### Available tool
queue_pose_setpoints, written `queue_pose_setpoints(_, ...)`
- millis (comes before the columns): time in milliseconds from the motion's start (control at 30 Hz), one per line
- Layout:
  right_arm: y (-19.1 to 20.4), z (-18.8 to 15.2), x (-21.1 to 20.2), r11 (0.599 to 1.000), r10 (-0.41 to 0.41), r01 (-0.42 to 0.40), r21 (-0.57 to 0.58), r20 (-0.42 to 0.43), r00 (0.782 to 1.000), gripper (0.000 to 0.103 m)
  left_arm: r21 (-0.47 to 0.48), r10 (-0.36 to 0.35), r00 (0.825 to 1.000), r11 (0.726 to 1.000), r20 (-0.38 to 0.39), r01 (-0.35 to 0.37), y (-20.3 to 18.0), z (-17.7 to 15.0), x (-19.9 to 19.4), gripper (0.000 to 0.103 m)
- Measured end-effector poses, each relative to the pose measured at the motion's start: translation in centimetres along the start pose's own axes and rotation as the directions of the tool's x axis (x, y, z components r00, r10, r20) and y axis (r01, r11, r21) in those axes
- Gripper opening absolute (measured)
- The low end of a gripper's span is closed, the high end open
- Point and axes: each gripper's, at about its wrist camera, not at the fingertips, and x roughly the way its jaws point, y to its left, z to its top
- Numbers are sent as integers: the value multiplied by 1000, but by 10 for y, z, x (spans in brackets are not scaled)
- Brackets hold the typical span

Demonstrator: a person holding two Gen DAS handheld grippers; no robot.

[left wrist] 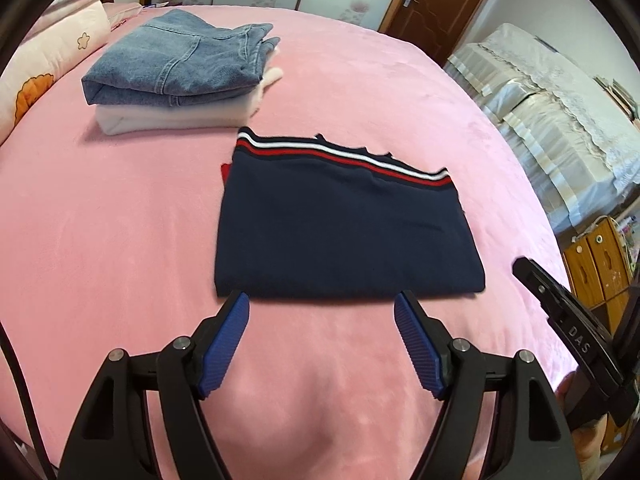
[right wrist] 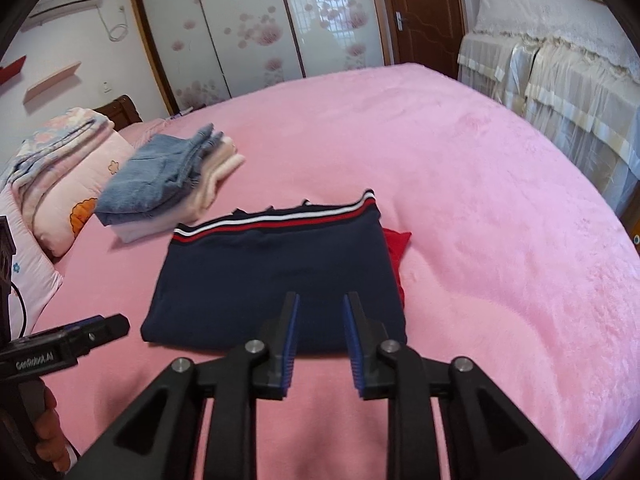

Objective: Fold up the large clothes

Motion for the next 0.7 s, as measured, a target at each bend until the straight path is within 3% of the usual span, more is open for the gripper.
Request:
queue_pose_setpoints(200,15,-13,-2,1000,24,-24,-15,24,999,23,-19,-43,999,999,-24,43,5,-21,7,74)
queue_pose_setpoints(500,35,-40,18,999,27,-26,-47,20,999,23,-111,-120,989,988,-81,111,27,-47,54,74)
queue_pose_setpoints(700,42,-48,40,998,26,-26,-58,5,1000,23,-176,-181,981,970,-65,167,45,-49,81,74)
